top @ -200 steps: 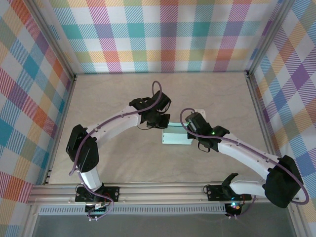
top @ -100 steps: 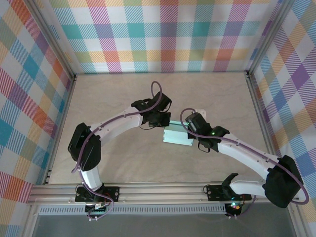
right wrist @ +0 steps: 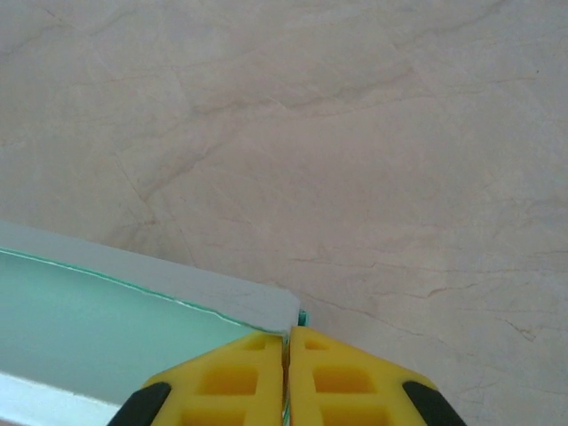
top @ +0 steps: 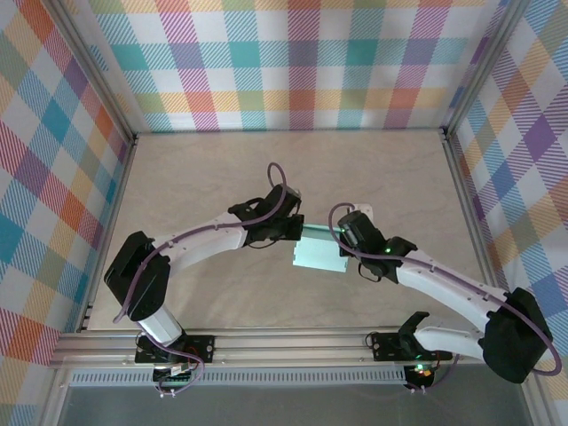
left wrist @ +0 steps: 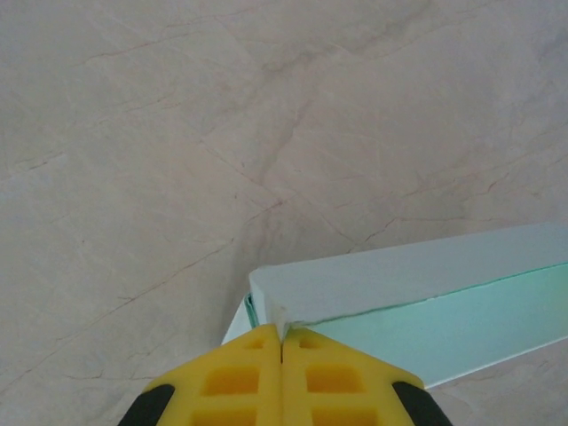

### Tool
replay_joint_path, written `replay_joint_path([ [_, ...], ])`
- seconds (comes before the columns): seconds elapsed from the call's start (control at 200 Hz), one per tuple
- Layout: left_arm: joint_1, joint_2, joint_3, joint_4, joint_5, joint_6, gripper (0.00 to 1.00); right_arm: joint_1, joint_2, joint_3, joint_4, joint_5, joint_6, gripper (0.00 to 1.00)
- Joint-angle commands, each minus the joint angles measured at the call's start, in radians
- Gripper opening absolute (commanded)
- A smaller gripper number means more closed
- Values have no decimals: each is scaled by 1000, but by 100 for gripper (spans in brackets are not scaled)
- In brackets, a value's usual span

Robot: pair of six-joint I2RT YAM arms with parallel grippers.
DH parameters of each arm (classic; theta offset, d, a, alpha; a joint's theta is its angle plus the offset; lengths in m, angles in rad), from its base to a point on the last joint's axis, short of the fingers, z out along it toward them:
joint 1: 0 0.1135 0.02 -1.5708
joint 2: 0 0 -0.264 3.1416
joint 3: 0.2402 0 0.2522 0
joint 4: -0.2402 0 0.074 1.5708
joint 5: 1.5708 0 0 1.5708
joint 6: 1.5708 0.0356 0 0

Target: Fold the paper box

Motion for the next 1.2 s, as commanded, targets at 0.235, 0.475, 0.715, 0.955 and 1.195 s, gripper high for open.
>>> replay_joint_path([
  [0.235, -75, -101, -122, 187, -120, 13, 0, 33, -76, -67, 130, -60, -38, 6],
  [0.475, -76, -98, -124, 200, -139, 20, 0, 33, -84, -73, 169, -53, -45, 6],
  [0.715, -75, -96, -149, 287, -205, 51, 0, 33, -74, -75, 288, -31, -115, 6],
  [0.955, -76, -123, -242, 432, -326, 73, 0, 33, 3, -80, 456, -17, -186, 6],
  [1.195, -76, -146, -278, 488, -408, 98, 0, 33, 50, -88, 571, -10, -247, 5],
])
